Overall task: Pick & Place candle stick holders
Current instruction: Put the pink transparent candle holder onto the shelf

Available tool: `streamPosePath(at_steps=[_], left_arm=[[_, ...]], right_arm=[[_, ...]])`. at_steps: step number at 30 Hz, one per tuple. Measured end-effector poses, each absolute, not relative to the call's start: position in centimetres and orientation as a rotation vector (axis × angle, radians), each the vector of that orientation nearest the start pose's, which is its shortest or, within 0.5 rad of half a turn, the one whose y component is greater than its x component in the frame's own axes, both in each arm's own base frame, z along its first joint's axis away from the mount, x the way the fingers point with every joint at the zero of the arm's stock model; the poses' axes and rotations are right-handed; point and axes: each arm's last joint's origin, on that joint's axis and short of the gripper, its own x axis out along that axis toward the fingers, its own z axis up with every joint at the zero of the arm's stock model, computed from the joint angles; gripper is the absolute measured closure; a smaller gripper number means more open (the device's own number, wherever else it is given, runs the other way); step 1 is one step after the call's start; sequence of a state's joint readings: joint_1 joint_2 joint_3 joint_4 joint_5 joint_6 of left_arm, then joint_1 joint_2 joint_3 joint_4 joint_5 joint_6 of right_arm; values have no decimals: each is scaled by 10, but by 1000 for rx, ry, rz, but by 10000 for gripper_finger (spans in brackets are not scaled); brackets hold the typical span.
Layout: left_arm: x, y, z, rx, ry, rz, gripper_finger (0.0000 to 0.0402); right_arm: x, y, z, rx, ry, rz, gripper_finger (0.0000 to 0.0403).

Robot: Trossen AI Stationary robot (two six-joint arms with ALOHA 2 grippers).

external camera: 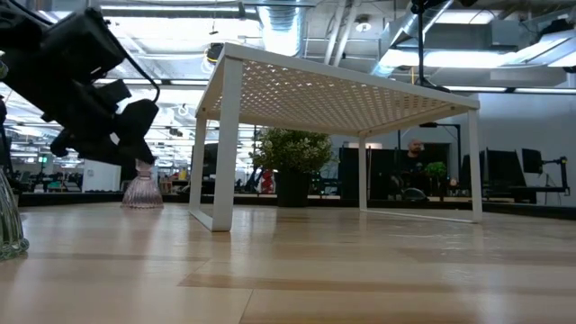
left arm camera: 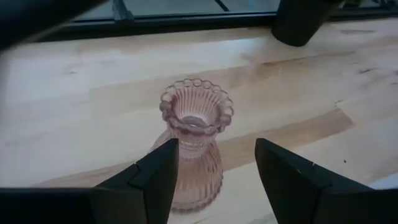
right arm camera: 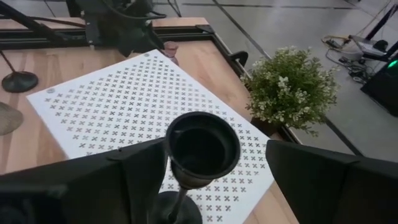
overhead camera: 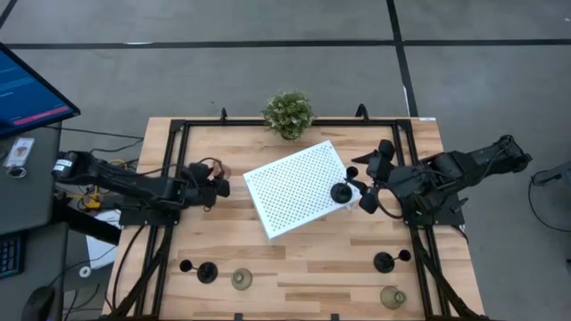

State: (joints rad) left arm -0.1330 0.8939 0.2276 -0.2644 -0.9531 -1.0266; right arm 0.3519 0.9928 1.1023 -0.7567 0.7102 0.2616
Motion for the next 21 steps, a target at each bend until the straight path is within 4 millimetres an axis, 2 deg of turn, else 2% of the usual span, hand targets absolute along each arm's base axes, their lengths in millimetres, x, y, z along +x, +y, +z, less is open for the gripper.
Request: streamPosePath(at_steps=[21], left_arm=[[159, 27, 126, -402, 275, 1195, 189]], right_arm=[[180, 45, 357, -83, 514, -413, 138]])
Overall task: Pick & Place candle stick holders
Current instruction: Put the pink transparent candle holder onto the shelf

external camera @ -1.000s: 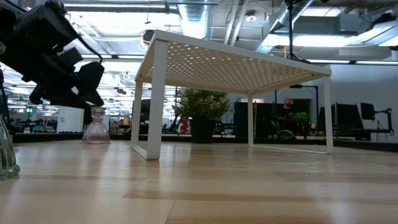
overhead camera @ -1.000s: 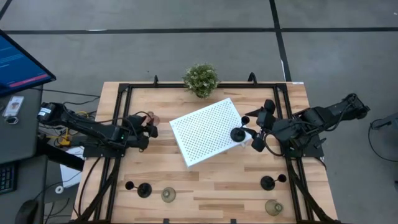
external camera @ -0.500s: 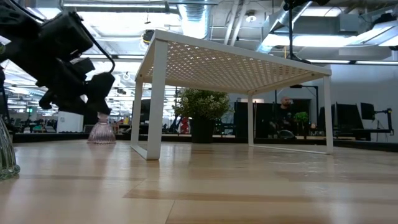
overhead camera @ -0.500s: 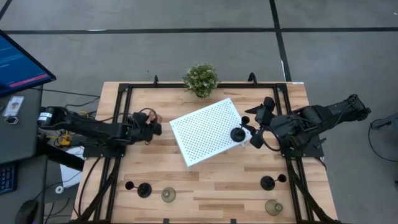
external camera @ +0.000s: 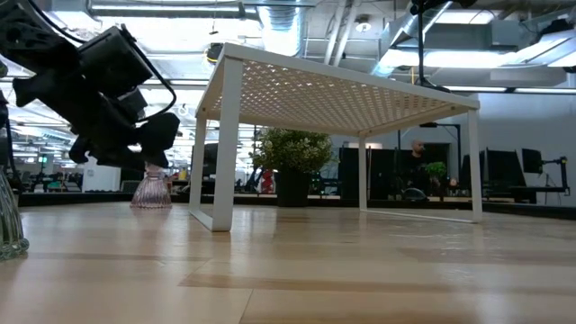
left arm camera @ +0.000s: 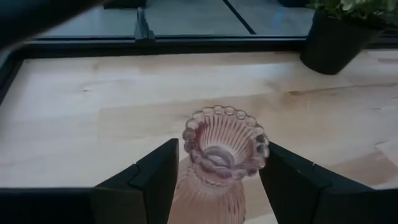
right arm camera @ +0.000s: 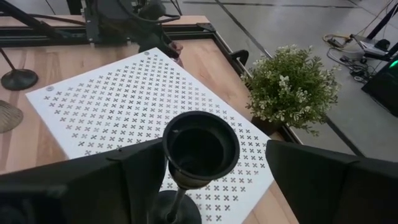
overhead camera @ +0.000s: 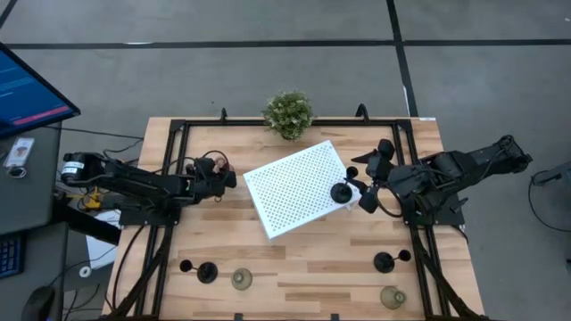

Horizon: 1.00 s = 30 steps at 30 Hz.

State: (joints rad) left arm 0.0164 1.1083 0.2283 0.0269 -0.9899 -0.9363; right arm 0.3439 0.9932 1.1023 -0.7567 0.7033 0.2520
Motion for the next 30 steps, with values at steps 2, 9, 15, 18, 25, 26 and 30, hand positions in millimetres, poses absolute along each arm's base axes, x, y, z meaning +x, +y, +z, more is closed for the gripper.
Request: streamPosePath(at_steps=[2, 9, 15, 18, 25, 26, 30], left_arm=[[161, 27, 125, -382, 270, 1199, 191], [163, 27, 124, -357, 270, 1206, 251], [162, 29, 124, -356, 267, 1221, 266], [162, 30, 124, -357, 266, 1227, 266], [162, 28, 130, -384, 252, 1180, 266], [162, 27, 133, -382, 243, 1169, 266], [159, 25, 146, -375, 197, 1125, 266]], right_arm=[[180, 45, 357, -83, 514, -413, 138], [180, 44, 356, -83, 517, -414, 138], [179, 44, 356, -81, 526, -417, 138], [179, 44, 356, -82, 526, -417, 138], [179, 44, 356, -81, 525, -417, 138], [179, 44, 356, -80, 524, -417, 138], [179, 44, 356, -79, 522, -416, 138]])
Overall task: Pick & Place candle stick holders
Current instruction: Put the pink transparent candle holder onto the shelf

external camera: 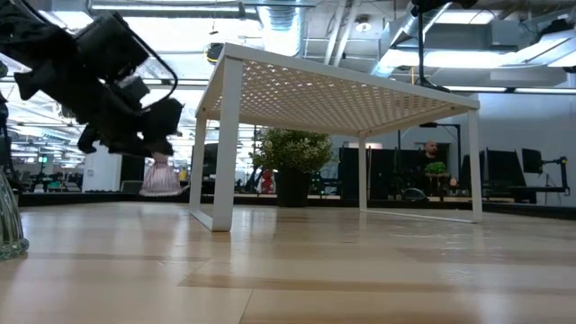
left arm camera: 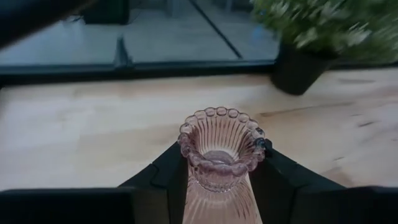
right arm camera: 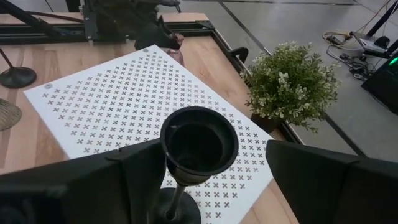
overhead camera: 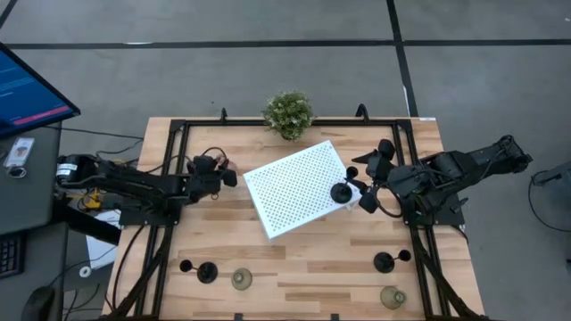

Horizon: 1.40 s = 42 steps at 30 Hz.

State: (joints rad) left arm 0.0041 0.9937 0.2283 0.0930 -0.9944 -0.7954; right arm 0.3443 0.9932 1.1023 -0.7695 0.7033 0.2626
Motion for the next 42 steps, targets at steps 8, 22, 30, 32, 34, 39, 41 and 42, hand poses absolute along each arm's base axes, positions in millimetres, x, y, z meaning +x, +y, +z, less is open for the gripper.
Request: streamPosePath(at_steps=[8, 22, 30, 32, 34, 39, 41, 42], left_arm=[[150, 24, 177, -335, 84, 1052, 266], [146, 22, 222, -266, -157, 832, 266], [151, 18, 245, -239, -240, 630, 266], [156, 17, 255, -210, -245, 596, 266], [161, 16, 266, -175, -245, 578, 266], [187, 15, 298, -97, -242, 539, 266], [201, 15, 309, -69, -234, 532, 266], [209, 14, 314, -52, -227, 520, 264]], right_arm=[[180, 45, 357, -68, 503, -414, 138], [182, 45, 360, -56, 479, -412, 138], [182, 45, 360, -56, 478, -413, 138], [182, 45, 360, -56, 478, -414, 138], [182, 45, 360, -53, 473, -414, 138], [183, 46, 362, -45, 452, -412, 138], [184, 46, 363, -40, 444, -412, 138], [184, 46, 363, -38, 440, -411, 138]])
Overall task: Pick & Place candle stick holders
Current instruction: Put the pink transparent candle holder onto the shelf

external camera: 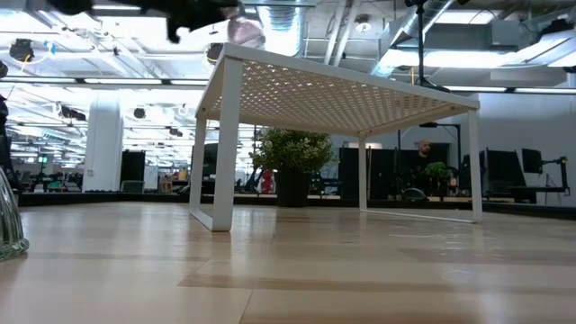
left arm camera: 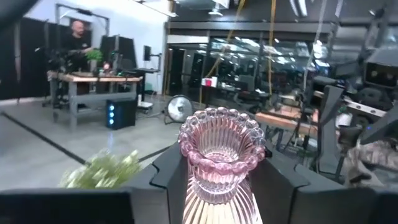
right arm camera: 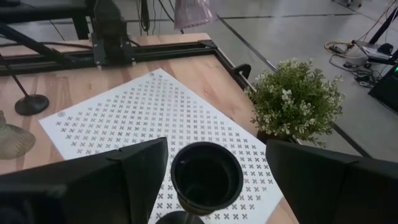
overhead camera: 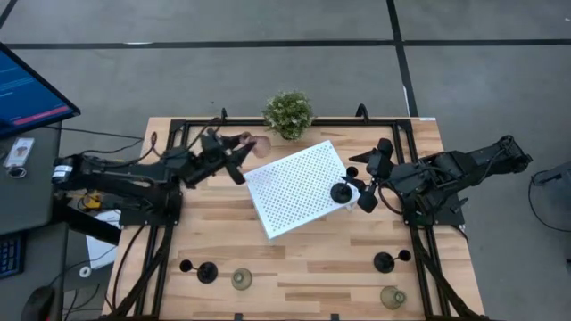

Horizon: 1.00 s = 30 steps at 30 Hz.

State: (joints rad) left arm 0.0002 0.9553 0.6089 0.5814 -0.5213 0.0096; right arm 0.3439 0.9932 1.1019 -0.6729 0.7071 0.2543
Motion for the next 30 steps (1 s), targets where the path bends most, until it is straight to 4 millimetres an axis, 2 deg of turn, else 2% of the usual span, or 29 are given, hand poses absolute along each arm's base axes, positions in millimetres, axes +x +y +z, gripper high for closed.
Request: streamPosePath(at_steps=[5, 12, 18, 23, 30], left_arm=[[247, 16, 329, -12, -175, 465, 262], [293, 16, 339, -9, -154, 403, 262], [329, 21, 343, 7, -66, 373, 262], [353, 28, 344, 23, 37, 392, 262], [370, 43, 333, -13, 119, 396, 262]], right_arm=[[184, 46, 363, -37, 439, -411, 138], [184, 46, 363, -37, 439, -411, 138], [184, 46, 364, -33, 433, -409, 138], [185, 46, 364, -30, 430, -407, 138], [185, 46, 364, -30, 428, -407, 138]])
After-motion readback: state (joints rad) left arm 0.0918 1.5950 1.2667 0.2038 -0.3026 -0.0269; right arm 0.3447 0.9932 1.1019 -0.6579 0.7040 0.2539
